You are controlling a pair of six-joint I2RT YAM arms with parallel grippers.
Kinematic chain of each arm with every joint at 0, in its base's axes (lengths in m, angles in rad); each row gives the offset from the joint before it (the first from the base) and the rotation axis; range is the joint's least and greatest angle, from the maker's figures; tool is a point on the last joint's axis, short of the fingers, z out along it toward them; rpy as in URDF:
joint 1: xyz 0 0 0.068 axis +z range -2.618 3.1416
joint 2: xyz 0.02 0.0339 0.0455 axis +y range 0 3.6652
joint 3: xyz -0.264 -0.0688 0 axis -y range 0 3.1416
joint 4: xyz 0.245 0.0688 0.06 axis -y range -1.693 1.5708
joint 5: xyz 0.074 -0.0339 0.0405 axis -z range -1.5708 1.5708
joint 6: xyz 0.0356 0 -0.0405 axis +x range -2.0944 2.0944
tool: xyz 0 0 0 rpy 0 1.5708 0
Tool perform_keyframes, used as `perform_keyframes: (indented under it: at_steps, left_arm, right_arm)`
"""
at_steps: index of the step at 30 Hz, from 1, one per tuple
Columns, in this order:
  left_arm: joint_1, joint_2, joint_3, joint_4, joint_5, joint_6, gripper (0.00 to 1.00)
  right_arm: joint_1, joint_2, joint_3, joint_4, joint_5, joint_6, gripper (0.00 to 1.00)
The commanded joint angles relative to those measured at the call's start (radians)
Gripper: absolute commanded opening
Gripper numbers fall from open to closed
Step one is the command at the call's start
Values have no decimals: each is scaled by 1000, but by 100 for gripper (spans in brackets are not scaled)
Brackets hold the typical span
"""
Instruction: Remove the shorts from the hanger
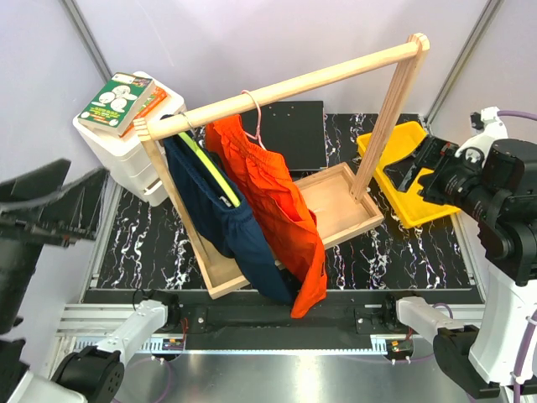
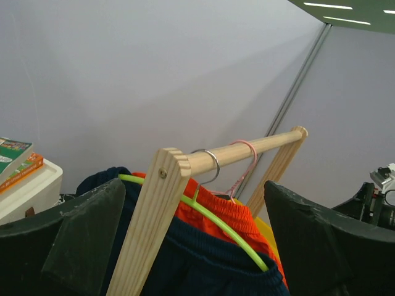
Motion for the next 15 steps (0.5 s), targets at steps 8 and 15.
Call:
perform_keyframes:
  at_steps: [8,15]
  left_arm:
    - [-132,-96,-52,-196,-23,-51,99]
    - [-141,-135,-171,-232,133,-114,99]
  right_arm:
    - [-7,-10,-155,118,-370,74,100]
    - [181,-1,-209,202,-398,152,100]
